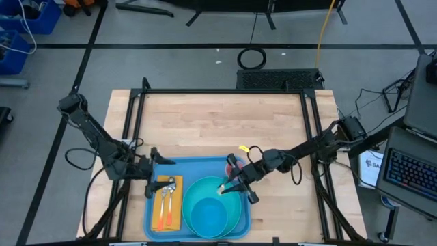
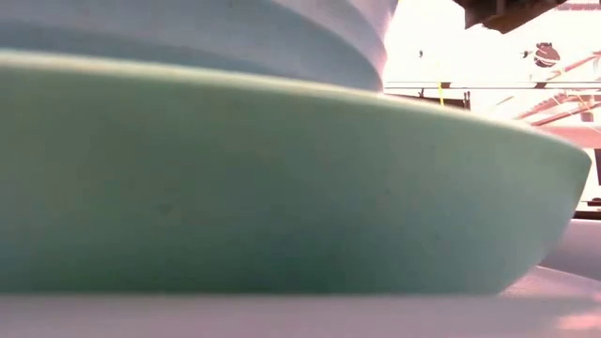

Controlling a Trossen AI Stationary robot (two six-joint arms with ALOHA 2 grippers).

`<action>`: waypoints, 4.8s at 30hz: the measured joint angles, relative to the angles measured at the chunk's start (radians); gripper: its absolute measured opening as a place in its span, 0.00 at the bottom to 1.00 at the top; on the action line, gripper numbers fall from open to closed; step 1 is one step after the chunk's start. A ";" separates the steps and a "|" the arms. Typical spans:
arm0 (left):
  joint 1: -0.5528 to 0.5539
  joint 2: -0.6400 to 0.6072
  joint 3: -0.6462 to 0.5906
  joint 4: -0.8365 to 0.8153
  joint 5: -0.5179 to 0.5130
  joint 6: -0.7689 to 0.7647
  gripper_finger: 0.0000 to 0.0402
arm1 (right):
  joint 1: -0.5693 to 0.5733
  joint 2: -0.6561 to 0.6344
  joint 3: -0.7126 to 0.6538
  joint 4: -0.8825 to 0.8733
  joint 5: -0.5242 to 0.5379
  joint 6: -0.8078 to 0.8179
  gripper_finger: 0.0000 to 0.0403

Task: Set up tray
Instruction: Put the light yellow table knife to the right of the orange spoon on the yellow table napkin

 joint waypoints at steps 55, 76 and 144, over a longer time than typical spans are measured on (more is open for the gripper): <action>0.476 0.558 0.232 0.487 1.009 0.113 0.87 | -0.078 0.144 0.286 -0.245 -0.139 -0.079 0.14; 0.487 0.568 0.232 0.478 0.990 0.101 0.40 | -0.091 0.150 0.286 -0.258 -0.135 -0.071 0.14; 0.018 0.560 0.129 0.449 0.160 -0.319 0.14 | -0.098 -0.009 0.285 -0.367 0.028 -0.223 0.38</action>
